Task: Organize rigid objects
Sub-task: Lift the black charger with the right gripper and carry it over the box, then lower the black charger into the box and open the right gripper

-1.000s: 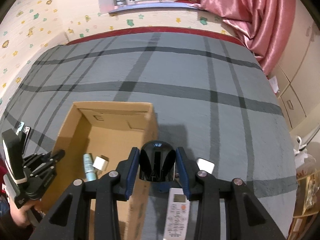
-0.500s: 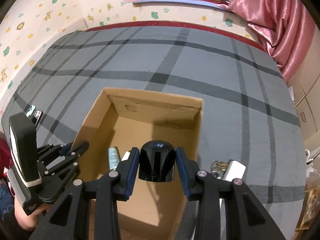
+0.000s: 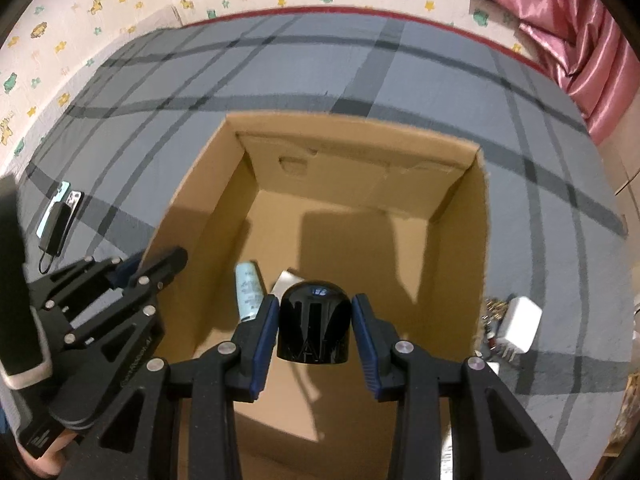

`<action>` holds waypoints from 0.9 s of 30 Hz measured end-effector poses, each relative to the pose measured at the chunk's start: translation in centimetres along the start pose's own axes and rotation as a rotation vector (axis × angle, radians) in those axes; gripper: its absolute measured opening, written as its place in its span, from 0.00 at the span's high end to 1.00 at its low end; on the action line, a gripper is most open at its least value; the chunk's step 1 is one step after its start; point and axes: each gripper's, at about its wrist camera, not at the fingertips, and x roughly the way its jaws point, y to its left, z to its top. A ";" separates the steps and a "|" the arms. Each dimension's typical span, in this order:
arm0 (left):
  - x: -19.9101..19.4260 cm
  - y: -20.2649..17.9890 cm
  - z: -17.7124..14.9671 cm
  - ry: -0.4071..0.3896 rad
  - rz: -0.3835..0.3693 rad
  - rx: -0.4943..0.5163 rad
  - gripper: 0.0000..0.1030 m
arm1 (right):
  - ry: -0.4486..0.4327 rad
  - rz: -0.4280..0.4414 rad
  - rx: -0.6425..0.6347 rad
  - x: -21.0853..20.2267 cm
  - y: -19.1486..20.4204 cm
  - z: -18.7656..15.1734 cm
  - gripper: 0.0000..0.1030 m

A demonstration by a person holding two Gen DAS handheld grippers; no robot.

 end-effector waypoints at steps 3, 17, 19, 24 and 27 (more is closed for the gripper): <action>0.0 0.0 0.0 0.000 0.000 0.000 0.88 | 0.035 -0.008 -0.004 1.4 0.4 -0.4 0.61; 0.0 0.0 0.1 -0.001 0.003 0.003 0.88 | 0.134 -0.015 -0.024 4.6 0.8 -1.5 0.61; 0.0 0.1 0.1 -0.001 0.003 0.003 0.88 | 0.132 -0.014 -0.021 4.6 0.7 -1.5 0.61; 0.0 0.1 0.1 -0.002 0.004 0.004 0.88 | 0.131 -0.008 -0.010 4.8 0.6 -1.4 0.60; 0.0 0.1 0.1 -0.001 0.007 0.007 0.88 | 0.124 -0.004 -0.004 4.8 0.4 -1.3 0.60</action>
